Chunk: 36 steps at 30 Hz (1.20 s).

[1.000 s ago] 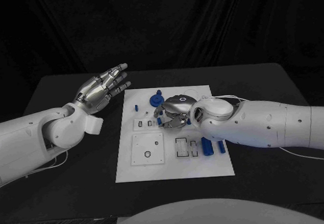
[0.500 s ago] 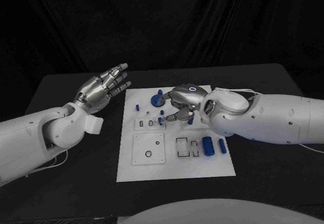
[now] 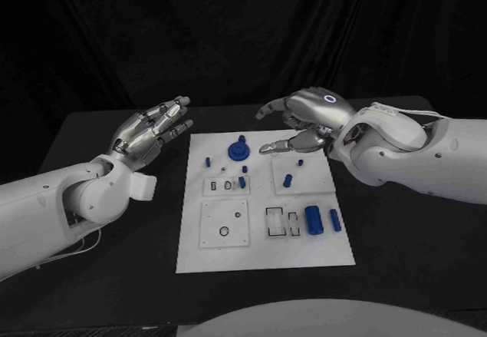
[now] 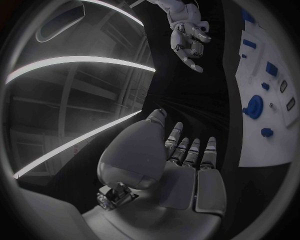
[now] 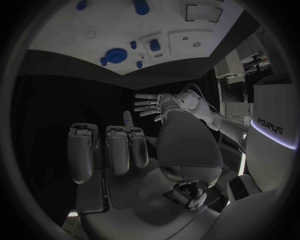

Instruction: Assemble the parts on the task board

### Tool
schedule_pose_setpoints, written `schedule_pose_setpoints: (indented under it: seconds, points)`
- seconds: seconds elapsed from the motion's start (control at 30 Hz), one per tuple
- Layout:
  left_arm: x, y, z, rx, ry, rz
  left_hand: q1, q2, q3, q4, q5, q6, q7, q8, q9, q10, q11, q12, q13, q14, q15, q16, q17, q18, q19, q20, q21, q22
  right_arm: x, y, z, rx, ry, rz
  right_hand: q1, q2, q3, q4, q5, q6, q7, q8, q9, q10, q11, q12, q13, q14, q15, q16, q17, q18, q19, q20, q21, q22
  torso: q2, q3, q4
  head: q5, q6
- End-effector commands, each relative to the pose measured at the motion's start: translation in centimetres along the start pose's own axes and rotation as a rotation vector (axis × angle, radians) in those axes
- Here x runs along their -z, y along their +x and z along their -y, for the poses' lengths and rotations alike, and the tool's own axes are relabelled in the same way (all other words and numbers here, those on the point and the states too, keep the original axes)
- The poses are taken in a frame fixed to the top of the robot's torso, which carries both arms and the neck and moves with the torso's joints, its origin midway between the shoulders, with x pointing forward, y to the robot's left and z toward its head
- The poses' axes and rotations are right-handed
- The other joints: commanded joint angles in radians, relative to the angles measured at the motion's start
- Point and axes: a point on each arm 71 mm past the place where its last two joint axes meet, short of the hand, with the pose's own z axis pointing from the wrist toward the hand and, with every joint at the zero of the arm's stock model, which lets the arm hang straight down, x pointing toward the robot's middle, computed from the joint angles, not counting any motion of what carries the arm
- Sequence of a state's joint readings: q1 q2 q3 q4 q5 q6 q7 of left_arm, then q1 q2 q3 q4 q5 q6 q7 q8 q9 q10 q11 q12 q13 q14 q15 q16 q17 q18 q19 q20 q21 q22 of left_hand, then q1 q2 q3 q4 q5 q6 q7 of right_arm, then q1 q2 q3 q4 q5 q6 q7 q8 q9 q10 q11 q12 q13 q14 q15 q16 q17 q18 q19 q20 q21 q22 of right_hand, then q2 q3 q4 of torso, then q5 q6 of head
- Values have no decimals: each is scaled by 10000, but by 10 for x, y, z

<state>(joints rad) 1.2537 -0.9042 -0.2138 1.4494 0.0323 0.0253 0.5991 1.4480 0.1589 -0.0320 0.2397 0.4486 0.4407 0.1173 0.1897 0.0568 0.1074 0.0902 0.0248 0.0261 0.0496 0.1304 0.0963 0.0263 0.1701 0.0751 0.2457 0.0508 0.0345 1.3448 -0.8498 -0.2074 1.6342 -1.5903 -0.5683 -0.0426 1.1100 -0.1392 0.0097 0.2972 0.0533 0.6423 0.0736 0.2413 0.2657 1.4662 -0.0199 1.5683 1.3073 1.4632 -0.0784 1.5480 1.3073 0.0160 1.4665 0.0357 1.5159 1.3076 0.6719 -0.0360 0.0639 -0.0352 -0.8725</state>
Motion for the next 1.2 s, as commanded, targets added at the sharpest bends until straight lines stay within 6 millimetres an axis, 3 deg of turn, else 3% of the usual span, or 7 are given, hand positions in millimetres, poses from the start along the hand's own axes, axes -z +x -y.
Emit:
schedule_pose_setpoints:
  seconds: [0.03, 0.27, 0.43, 0.47, 0.6, 0.77, 1.2]
  points:
    - [0, -2, 15, -1119, 1317, 728, -258, -297, -426, 378, -1136, -4, 185, 104, 8, 1126, 217, 283, 282, 781, 156, 1019, 207, 122, 615, 137, 396, 208, 7, -10, 4, -6, -254, 747, -391, 634, 243, -31, -31, 291, 8, 178, -26, 1046, 19, 25, 2635, 966, -2, -40, 2162, -3, 736, -19, -8, 2424, -8, 6, -19, 73, 36]
    - [-15, 1, 52, -2556, 2429, 810, -999, -368, -1388, 533, -2147, 854, 152, 315, 95, 6212, 992, 2567, 2878, 5294, 450, 5472, 1513, 98, 5147, 371, 3229, 1547, 19, -15, 26, -99, 504, 207, -559, 1238, 228, -60, 24, 817, 111, 375, -88, 1046, 98, 25, 2635, 986, 60, 1, 2234, -29, 790, 26, 79, 2459, -70, -1, -62, 332, 466]
    - [-24, 9, 63, -4090, 2807, 116, -1994, -371, -2449, 546, -2572, 2403, 495, 867, 192, 7411, 425, 7850, 6941, 6878, -362, 10259, 4081, 2, 7074, -385, 5691, 2914, 21, -15, 24, -259, 533, 108, -495, 1382, 200, -74, 120, 952, 128, 363, -141, 1046, 117, 25, 2635, 1059, 79, 186, 2558, -112, 953, 45, 380, 2569, -135, 49, -82, 379, 615]
    - [-25, 11, 63, -4415, 2803, -24, -1827, -321, -2636, 501, -2232, 2858, 515, 1100, 216, 9276, 212, 11672, 10424, 8196, -509, 12614, 6793, 57, 7428, -556, 7000, 3774, 21, -15, 23, -280, 509, 116, -472, 1395, 196, -78, 141, 964, 126, 356, -152, 1046, 117, 25, 2635, 1062, 80, 193, 2572, -114, 958, 47, 388, 2573, -147, 57, -84, 390, 710]
    - [-35, 18, 59, -5726, 2341, -601, -1573, -115, -2812, 557, -1810, 3333, 486, 1426, 365, 14634, -81, 15460, 15447, 15163, -794, 14747, 15391, -332, 8860, -941, 10895, 7622, 22, -16, 23, -318, 472, 168, -431, 1458, 183, -74, 254, 1003, 125, 336, -182, 1046, 116, 25, 2635, 1066, 82, 204, 2590, -123, 975, 51, 420, 2584, -216, 100, -106, 408, 825]
    - [-47, 29, 45, -8394, 1264, -1885, -1482, 96, -2910, 460, -1850, 4145, 291, 1986, 629, 14634, -55, 15460, 15447, 15212, -843, 14745, 15444, -1151, 12628, -948, 14279, 13040, 31, -16, 31, -295, 704, 145, -440, 1658, 161, -70, 644, 1099, 138, 307, -236, 1046, 126, 25, 2635, 1067, 91, 207, 2596, -127, 983, 58, 435, 2589, -333, 275, -250, 509, 895]
    - [-69, 59, 1, -12006, -3225, -3326, -2548, 339, -3268, 502, -2221, 4939, -87, 2513, 1489, 14634, -424, 15460, 15447, 15212, -1219, 14745, 15444, -1701, 14957, -1222, 15200, 15363, 59, -4, 51, -586, 1592, -452, -98, 1645, 109, -142, 1021, 1279, 165, 283, -309, 1046, 151, 25, 2635, 1059, 114, 188, 2559, -123, 976, 81, 422, 2584, -559, 734, -602, 657, 537]
